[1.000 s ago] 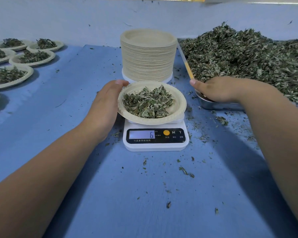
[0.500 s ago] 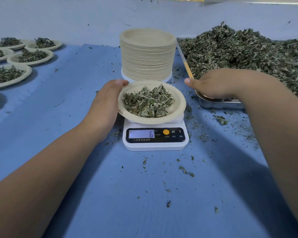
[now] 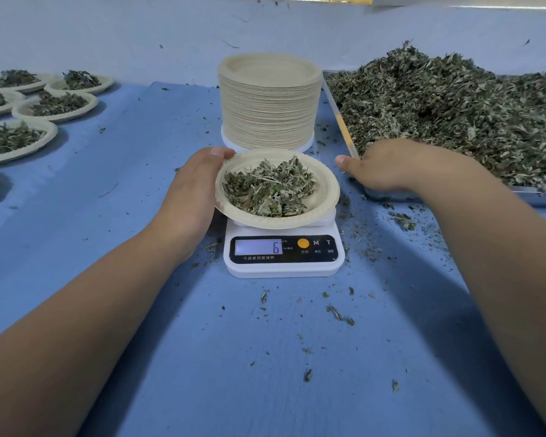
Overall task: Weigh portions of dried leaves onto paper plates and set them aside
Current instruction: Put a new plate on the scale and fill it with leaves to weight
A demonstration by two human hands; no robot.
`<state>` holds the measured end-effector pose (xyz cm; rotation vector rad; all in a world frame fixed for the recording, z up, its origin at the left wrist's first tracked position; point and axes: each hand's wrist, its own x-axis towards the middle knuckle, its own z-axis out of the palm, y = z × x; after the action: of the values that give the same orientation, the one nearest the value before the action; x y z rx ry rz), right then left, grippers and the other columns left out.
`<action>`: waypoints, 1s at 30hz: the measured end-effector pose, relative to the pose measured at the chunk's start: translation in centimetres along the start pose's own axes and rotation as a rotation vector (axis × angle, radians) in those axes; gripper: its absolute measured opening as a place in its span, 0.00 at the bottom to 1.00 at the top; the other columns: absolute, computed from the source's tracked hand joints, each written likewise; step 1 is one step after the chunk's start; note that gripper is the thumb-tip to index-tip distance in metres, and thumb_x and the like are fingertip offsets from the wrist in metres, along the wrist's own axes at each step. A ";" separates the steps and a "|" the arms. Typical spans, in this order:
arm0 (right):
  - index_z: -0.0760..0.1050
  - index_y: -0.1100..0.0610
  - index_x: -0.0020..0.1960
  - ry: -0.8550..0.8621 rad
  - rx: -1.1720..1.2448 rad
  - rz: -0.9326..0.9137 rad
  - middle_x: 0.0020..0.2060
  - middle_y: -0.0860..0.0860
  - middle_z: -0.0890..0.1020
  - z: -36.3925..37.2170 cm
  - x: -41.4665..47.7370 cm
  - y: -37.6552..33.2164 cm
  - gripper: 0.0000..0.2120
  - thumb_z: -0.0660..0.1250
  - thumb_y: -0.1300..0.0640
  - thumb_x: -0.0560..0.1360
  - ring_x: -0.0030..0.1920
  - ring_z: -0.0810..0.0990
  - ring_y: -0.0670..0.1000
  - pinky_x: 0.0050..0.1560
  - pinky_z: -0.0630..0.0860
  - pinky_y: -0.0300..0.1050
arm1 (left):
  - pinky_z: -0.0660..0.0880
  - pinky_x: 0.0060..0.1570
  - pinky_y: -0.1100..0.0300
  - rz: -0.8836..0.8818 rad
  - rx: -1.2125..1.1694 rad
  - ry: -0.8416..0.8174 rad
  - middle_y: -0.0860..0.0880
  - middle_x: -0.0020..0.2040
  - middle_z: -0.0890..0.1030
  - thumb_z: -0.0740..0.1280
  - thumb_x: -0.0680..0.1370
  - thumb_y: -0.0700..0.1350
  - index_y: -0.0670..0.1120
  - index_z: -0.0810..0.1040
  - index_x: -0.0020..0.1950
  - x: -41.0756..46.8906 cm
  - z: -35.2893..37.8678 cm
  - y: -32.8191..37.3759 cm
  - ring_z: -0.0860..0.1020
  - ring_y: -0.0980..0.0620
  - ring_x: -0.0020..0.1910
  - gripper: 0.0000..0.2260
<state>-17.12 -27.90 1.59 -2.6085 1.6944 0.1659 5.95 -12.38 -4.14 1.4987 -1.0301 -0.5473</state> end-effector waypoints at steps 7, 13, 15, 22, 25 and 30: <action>0.68 0.60 0.30 0.234 0.200 -0.005 0.26 0.55 0.70 0.4 0.8 1.1 0.32 0.54 0.38 0.83 0.28 0.70 0.56 0.31 0.65 0.45 | 0.72 0.64 0.54 0.006 -0.002 0.001 0.65 0.54 0.82 0.55 0.78 0.59 0.67 0.83 0.49 0.1 0.0 -0.2 0.78 0.63 0.59 0.16; 0.66 0.59 0.30 0.530 0.303 -0.074 0.24 0.57 0.70 0.5 0.5 1.7 0.29 0.58 0.43 0.84 0.27 0.68 0.58 0.30 0.66 0.46 | 0.72 0.67 0.49 0.000 -0.001 0.008 0.64 0.55 0.82 0.55 0.77 0.61 0.67 0.83 0.49 0.2 0.0 -0.2 0.79 0.61 0.60 0.16; 0.64 0.58 0.30 0.620 0.348 -0.104 0.24 0.55 0.68 0.3 0.2 1.5 0.28 0.58 0.43 0.84 0.26 0.66 0.55 0.28 0.61 0.44 | 0.72 0.68 0.48 -0.001 -0.002 0.006 0.63 0.55 0.82 0.55 0.76 0.61 0.67 0.83 0.49 0.1 0.0 -0.2 0.79 0.60 0.60 0.16; 0.62 0.54 0.29 0.701 0.720 -0.385 0.23 0.46 0.63 -2.1 -2.5 -4.3 0.27 0.59 0.41 0.83 0.24 0.62 0.44 0.27 0.60 0.36 | 0.72 0.67 0.51 -0.002 -0.004 -0.010 0.64 0.55 0.81 0.54 0.78 0.60 0.67 0.83 0.49 0.0 0.0 -0.1 0.78 0.62 0.60 0.16; 0.68 0.55 0.31 0.548 0.808 -0.530 0.25 0.47 0.70 -1.7 -3.7 -6.7 0.25 0.61 0.42 0.82 0.27 0.70 0.47 0.32 0.69 0.43 | 0.71 0.67 0.54 -0.010 -0.005 -0.001 0.65 0.56 0.81 0.55 0.78 0.59 0.65 0.83 0.52 0.1 0.0 -0.2 0.77 0.64 0.60 0.16; 0.79 0.62 0.39 0.363 0.828 -0.602 0.35 0.56 0.83 -0.7 -3.8 -6.8 0.22 0.68 0.44 0.80 0.28 0.78 0.49 0.33 0.78 0.47 | 0.72 0.62 0.57 -0.006 -0.035 0.008 0.64 0.54 0.82 0.56 0.79 0.59 0.63 0.83 0.51 0.1 0.1 -0.1 0.78 0.63 0.58 0.16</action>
<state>-12.42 -21.68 2.40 -2.3715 0.6739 -0.8577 5.98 -12.50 -4.21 1.4724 -1.0047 -0.5607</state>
